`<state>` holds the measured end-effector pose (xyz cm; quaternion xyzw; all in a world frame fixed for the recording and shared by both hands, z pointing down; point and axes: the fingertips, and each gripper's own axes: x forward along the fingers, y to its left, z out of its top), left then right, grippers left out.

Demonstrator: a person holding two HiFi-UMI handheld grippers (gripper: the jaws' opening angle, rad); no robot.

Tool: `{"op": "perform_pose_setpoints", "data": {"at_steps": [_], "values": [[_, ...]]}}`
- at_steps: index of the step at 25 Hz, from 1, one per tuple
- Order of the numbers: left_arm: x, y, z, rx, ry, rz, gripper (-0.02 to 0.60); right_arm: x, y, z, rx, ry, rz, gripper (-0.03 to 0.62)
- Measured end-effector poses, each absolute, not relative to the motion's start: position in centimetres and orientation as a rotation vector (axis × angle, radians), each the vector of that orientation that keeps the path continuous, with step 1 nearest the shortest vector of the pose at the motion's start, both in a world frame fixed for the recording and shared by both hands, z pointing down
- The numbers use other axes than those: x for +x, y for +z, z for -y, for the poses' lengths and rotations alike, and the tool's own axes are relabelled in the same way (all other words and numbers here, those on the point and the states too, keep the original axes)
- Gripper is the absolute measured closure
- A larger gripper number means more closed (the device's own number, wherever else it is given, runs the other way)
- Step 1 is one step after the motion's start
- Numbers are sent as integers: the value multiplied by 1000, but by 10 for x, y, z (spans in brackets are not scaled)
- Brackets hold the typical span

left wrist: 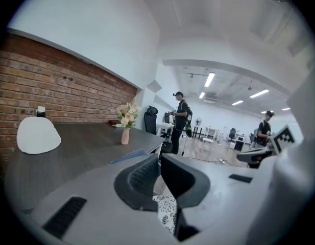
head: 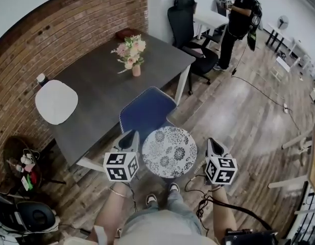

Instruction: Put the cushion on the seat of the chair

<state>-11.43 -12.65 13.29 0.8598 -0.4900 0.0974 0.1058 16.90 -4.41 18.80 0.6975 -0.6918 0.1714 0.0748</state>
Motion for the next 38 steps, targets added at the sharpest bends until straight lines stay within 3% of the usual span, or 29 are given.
{"op": "perform_pose_setpoints", "data": {"at_steps": [12, 38], "values": [[-85, 120, 124, 2561, 275, 1396, 566, 194, 163, 8, 2272, 514, 2001, 591], [-67, 137, 127, 2508, 348, 1430, 567, 203, 175, 20, 2159, 558, 2045, 592]]}}
